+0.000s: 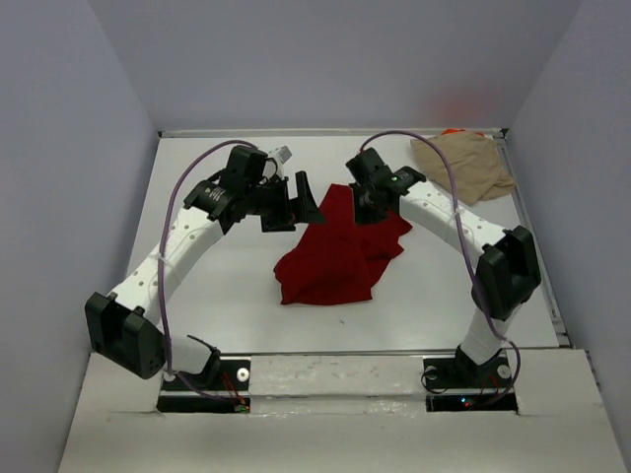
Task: Fold and stack the t-shirts
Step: Fold the tshirt
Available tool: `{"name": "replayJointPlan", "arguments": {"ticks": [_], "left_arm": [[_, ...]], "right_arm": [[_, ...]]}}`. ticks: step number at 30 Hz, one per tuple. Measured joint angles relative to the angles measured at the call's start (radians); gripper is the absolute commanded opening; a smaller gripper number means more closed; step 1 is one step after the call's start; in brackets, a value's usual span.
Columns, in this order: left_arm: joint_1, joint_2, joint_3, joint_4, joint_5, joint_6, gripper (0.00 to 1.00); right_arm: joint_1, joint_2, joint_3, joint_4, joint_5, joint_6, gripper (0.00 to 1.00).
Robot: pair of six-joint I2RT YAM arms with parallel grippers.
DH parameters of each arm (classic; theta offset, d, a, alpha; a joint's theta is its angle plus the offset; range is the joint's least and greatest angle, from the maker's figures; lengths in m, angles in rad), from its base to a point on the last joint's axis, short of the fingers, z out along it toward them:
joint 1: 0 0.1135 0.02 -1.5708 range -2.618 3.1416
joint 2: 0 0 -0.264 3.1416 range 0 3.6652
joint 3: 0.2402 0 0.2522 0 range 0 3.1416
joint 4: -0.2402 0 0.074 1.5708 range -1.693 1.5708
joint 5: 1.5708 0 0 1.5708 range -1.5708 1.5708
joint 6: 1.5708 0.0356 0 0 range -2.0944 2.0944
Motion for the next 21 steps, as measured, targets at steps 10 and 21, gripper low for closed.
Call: {"name": "replayJointPlan", "arguments": {"ticks": [10,21], "left_arm": [[0.016,0.135,0.021,0.093,-0.038,0.001,0.97],[0.142,0.231,0.071,0.132,0.003,0.001,0.96]], "right_arm": [[-0.151,0.248,0.079,0.05,-0.074,-0.071,0.0],[-0.174,0.377,0.262,0.04,-0.194,-0.117,0.0]]}}
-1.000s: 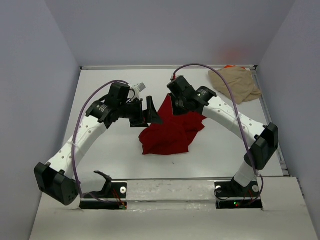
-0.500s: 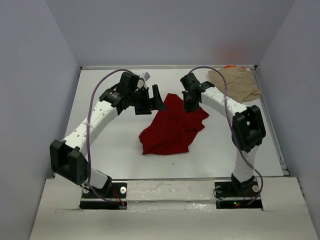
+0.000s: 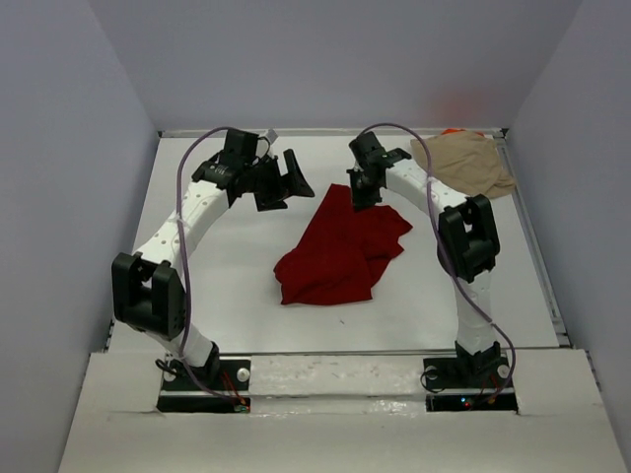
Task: Fold and stack the t-shirts
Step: Fold the tshirt
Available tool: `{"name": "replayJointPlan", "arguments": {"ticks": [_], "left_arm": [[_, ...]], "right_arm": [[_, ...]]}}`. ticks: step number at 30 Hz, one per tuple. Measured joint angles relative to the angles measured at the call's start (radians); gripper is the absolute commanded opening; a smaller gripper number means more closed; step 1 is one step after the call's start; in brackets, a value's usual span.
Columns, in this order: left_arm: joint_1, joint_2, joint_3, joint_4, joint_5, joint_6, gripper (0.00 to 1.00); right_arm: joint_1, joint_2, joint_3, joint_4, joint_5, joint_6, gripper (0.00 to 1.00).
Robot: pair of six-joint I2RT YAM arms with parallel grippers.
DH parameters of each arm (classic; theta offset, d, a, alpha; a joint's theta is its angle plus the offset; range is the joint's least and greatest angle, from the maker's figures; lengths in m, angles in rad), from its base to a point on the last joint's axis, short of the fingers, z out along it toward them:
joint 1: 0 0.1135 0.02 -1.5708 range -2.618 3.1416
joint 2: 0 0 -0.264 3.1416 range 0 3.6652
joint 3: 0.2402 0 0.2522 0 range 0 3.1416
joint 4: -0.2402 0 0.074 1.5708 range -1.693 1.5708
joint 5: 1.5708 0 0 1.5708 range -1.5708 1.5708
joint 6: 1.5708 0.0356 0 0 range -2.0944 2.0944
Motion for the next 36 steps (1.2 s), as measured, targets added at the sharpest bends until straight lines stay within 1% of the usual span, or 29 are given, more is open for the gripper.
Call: {"name": "replayJointPlan", "arguments": {"ticks": [4,7,13,18,24,32,36], "left_arm": [[0.008,0.0,0.049,0.011,0.013,0.002,0.96],[0.009,0.0,0.059,0.019,0.023,0.007,0.96],[0.013,0.002,0.059,0.019,0.039,0.019,0.96],[0.024,0.003,0.059,0.019,0.058,0.032,0.96],[0.037,0.01,0.059,0.019,0.073,0.041,0.96],[0.043,0.01,0.059,0.017,0.082,0.051,0.96],[0.043,0.01,0.059,0.018,0.081,0.059,0.96]], "right_arm": [[-0.013,0.06,0.095,-0.021,-0.033,-0.018,0.0],[-0.024,0.14,0.196,-0.039,-0.061,-0.03,0.0],[-0.036,0.226,0.263,-0.05,-0.155,-0.052,0.0],[-0.043,0.283,0.324,-0.074,-0.194,-0.067,0.0],[-0.044,0.42,0.552,-0.156,-0.249,-0.116,0.0],[-0.05,0.491,0.643,-0.19,-0.418,-0.175,0.0],[-0.045,0.469,0.59,-0.146,-0.417,-0.185,0.0]]}}
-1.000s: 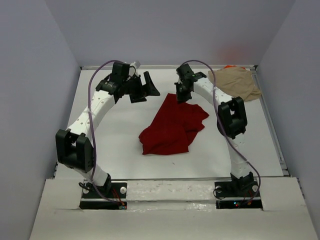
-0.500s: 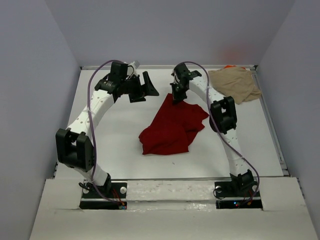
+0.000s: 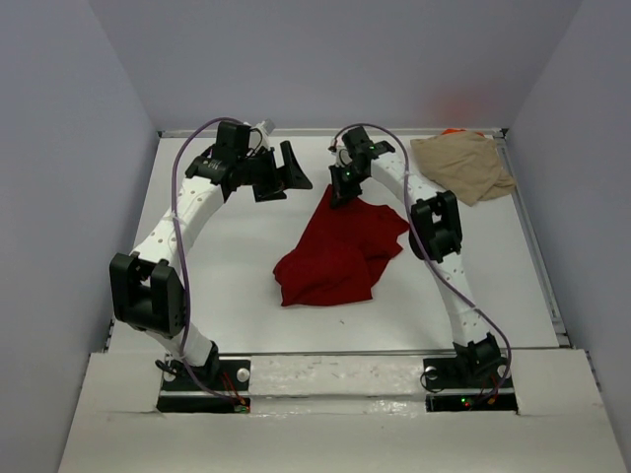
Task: Fold and stack the t-shirts
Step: Fold the tshirt
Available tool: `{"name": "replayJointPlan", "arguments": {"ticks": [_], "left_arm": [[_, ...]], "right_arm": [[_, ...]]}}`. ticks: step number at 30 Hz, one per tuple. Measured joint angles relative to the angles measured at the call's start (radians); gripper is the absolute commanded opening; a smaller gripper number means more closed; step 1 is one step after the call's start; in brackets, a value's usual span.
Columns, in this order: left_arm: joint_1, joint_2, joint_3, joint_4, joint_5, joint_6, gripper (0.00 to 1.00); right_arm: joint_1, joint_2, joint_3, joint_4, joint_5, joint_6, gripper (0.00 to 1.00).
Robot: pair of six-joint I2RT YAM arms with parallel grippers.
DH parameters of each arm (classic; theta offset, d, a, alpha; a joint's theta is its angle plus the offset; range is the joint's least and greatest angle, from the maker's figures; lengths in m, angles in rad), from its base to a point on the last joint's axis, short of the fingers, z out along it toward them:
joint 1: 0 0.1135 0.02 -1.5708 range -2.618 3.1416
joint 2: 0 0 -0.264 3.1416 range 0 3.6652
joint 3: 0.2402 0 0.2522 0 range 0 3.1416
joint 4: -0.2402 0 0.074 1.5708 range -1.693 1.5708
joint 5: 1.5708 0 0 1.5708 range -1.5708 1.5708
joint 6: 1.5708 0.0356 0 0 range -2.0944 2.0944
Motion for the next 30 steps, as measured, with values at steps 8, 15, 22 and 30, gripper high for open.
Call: {"name": "replayJointPlan", "arguments": {"ticks": [8,15,22,30], "left_arm": [[0.0,0.0,-0.003,0.014,-0.001,0.003,0.96],[-0.003,0.014,-0.016,0.057,0.02,0.008,0.56],[-0.061,0.191,0.034,0.058,0.037,0.031,0.0],[-0.172,0.553,0.355,-0.079,-0.045,0.064,0.0]], "right_arm": [[0.024,-0.065,-0.002,0.066,-0.149,-0.042,0.0],[0.056,-0.171,0.034,0.088,-0.08,-0.032,0.0],[0.072,-0.501,-0.14,0.089,0.377,0.016,0.0],[-0.062,-0.777,-0.432,0.114,0.476,0.065,0.0]]}}
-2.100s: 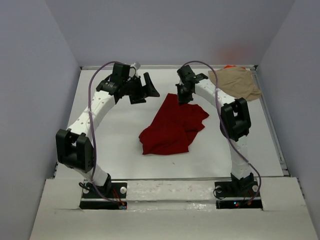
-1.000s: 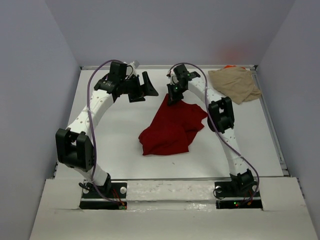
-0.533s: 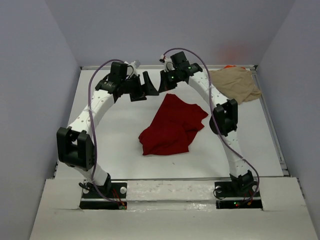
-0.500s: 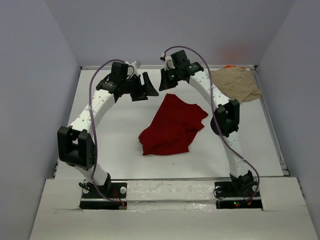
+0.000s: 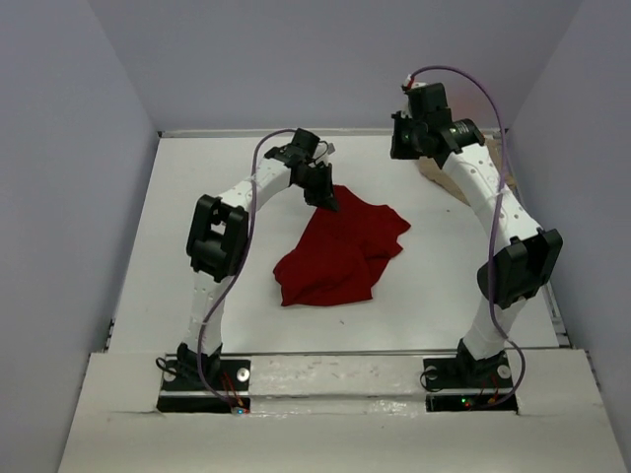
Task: Fold and stack the t-shirts
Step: Fold the tshirt
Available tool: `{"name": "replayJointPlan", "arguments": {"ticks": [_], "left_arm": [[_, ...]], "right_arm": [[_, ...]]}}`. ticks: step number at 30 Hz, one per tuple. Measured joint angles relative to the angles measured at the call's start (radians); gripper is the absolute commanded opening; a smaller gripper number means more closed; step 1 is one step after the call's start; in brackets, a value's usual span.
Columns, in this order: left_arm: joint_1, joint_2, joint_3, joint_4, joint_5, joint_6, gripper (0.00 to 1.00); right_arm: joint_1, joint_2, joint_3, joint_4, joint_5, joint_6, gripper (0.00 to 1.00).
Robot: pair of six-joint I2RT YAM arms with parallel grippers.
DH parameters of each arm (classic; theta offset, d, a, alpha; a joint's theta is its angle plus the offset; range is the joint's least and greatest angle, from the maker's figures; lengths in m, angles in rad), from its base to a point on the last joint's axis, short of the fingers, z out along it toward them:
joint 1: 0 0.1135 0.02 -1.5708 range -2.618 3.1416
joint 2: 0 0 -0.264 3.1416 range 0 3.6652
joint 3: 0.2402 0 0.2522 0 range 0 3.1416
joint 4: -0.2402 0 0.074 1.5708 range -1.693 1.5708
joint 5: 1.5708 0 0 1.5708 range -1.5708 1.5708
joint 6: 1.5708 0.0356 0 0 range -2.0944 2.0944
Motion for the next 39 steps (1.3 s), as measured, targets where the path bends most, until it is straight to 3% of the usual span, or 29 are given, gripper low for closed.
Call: {"name": "replayJointPlan", "arguments": {"ticks": [12,29,39], "left_arm": [[-0.057,0.338,0.4,-0.112,-0.005,0.021,0.0],[-0.017,0.392,0.382,-0.132,0.026,-0.055,0.0],[0.213,0.276,0.169,-0.085,0.039,-0.084,0.0]], "right_arm": [[0.0,-0.037,-0.241,0.042,-0.1,0.015,0.0],[0.0,-0.16,-0.237,0.091,-0.143,0.014,0.0],[0.0,-0.16,-0.237,0.088,-0.161,0.014,0.0]]}}
